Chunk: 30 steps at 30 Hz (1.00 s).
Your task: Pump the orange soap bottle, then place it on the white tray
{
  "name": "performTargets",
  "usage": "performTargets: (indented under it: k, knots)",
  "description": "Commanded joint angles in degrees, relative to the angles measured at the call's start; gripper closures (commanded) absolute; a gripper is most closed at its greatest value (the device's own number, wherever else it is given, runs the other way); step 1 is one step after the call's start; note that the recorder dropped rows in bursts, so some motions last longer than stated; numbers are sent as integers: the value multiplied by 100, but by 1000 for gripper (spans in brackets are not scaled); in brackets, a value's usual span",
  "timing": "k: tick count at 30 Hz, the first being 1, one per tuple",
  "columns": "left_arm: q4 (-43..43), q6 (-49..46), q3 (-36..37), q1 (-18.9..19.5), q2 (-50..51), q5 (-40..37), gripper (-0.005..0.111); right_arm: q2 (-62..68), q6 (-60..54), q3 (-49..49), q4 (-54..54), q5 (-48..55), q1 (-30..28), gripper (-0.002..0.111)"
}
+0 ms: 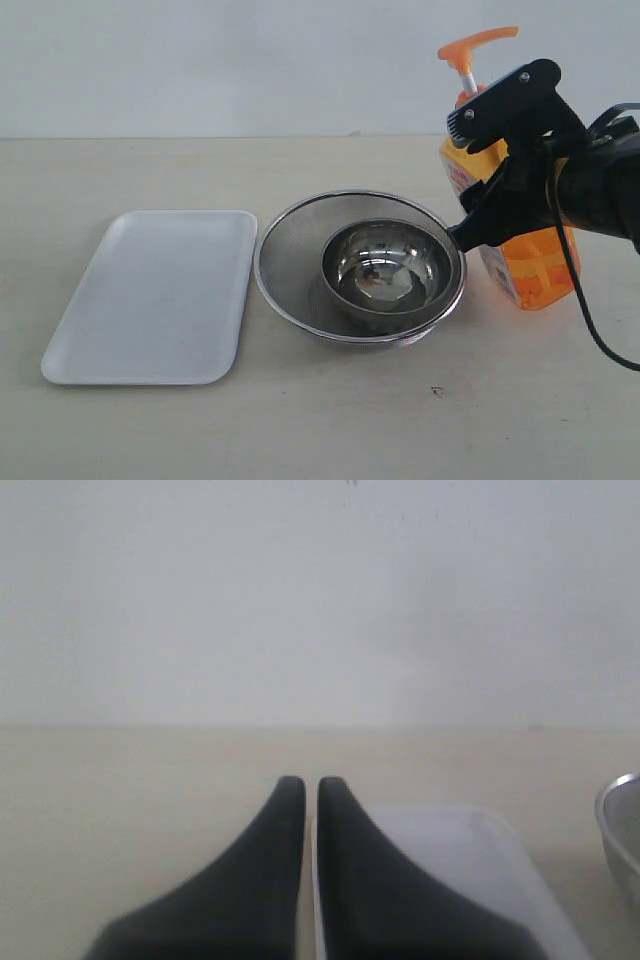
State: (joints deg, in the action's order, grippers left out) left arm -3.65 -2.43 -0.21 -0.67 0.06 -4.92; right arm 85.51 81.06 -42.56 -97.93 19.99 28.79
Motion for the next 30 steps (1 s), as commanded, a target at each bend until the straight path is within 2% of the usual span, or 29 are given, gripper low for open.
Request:
performTargets:
  k: [1, 5, 14, 18, 27, 30]
  knots:
    - [1, 38, 21, 6, -6, 1177, 102, -79, -61, -106, -202, 222, -26, 108]
    - [1, 387, 21, 6, -6, 1519, 102, -79, -61, -106, -202, 222, -26, 108]
    - [223, 1064, -140, 6, -6, 1357, 102, -79, -61, -277, -202, 204, -26, 108]
    - [652, 1487, -447, 6, 274, 914, 102, -79, -61, -279, -202, 193, -26, 108]
    - [652, 1530, -716, -4, 1366, 1005, 102, -79, -36, -279, -202, 192, -26, 108]
    - [652, 1576, -716, -4, 1561, 1396, 102, -79, -36, -279, -202, 192, -26, 108]
